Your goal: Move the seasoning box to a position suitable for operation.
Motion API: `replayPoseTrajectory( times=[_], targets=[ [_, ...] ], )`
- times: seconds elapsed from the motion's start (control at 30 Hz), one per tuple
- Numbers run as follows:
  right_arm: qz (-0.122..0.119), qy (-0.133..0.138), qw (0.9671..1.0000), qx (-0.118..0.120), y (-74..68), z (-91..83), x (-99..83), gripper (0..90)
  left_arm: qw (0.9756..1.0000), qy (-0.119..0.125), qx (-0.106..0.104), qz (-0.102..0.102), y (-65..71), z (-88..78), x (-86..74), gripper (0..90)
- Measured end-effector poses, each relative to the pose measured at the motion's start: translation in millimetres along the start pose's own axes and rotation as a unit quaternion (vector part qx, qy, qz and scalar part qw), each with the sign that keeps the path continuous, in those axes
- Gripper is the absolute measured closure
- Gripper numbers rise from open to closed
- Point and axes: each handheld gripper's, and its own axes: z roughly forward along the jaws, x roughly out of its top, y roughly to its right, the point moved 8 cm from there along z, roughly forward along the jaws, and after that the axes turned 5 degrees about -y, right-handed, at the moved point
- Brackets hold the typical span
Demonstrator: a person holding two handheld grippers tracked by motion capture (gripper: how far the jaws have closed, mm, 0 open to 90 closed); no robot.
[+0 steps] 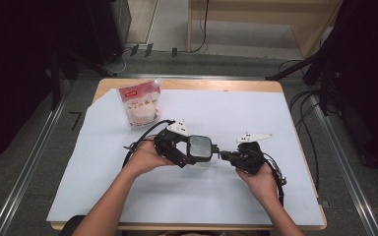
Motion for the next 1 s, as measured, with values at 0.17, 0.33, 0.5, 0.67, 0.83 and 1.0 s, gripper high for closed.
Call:
replayPoseTrajectory(
  times=[0.17, 0.33, 0.5, 0.67, 0.83, 1.0],
  targets=[
    [-0.001, 0.000, 1.0000, 0.001, -0.3, 0.1, 0.1, 90.0, 1.0000, 0.001, -0.006, -0.001, -0.3, -1.8, -0.1, 14.9],
    [-0.002, 0.000, 1.0000, 0.001, -0.7, 0.1, 0.0, 90.0, 1.0000, 0.000, 0.003, 0.005, 0.9, -5.4, 2.4, 15.3],
    [-0.002, 0.000, 1.0000, 0.001, -0.8, 0.4, 0.0, 90.0, 0.9996, 0.027, -0.008, -0.008, -0.2, -12.1, 7.7, 19.7],
    [-0.003, -0.002, 1.0000, -0.001, -0.7, 0.4, -0.5, 90.0, 0.9999, 0.012, 0.002, -0.001, -0.1, -9.5, 6.0, 19.0],
    [-0.002, -0.002, 1.0000, -0.001, -0.7, 0.5, -0.5, 90.0, 0.9999, 0.015, 0.006, -0.001, 1.5, -11.1, 8.4, 19.1],
    [-0.003, -0.002, 1.0000, -0.002, -0.8, 0.6, -0.4, 90.0, 0.9997, 0.022, 0.004, -0.004, 3.1, -14.2, 12.5, 19.6]
  ],
)
